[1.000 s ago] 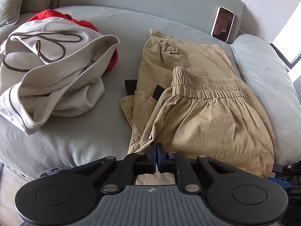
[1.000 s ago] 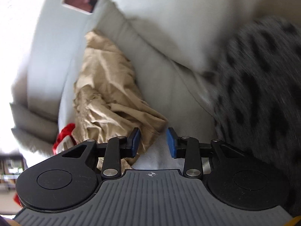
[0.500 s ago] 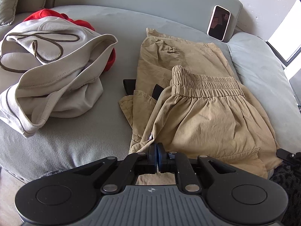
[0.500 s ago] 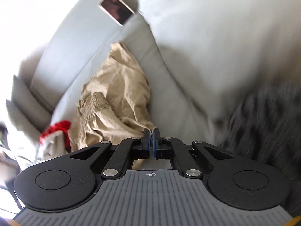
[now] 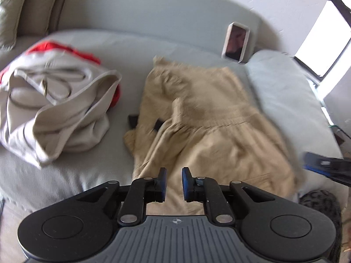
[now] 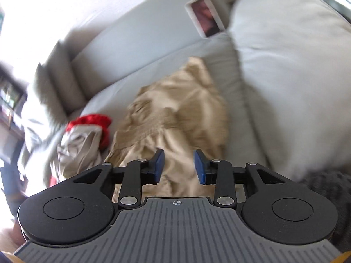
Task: Fold clothes
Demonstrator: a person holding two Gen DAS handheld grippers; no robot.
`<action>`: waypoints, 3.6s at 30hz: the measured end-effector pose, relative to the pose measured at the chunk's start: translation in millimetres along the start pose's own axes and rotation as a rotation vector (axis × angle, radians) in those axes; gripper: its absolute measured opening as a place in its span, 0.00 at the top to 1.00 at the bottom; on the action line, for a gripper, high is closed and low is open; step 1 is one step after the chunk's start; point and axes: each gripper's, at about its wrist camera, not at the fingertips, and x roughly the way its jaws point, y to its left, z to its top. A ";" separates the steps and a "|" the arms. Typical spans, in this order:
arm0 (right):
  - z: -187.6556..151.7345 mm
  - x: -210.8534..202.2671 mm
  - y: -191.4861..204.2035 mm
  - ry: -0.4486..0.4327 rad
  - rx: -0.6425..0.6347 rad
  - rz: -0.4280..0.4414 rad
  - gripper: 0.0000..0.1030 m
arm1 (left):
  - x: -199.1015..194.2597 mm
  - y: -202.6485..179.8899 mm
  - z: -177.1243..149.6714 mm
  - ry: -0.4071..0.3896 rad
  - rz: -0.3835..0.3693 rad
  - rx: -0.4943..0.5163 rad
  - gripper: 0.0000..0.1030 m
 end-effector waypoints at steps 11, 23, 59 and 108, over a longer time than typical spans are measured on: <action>-23.5 58.7 7.1 0.123 -0.390 -0.214 0.85 | 66.4 9.5 18.7 0.130 0.133 0.063 0.84; 59.4 63.5 36.5 0.044 -0.196 -0.033 0.67 | 94.6 -11.5 81.6 0.046 0.068 -0.019 0.85; 141.6 119.7 -66.2 0.144 0.054 0.000 0.27 | 151.8 -74.1 102.8 0.166 -0.069 0.247 0.88; -22.6 -22.0 22.8 0.017 -0.893 0.078 0.99 | -71.4 48.3 27.5 -0.144 0.038 -0.197 0.81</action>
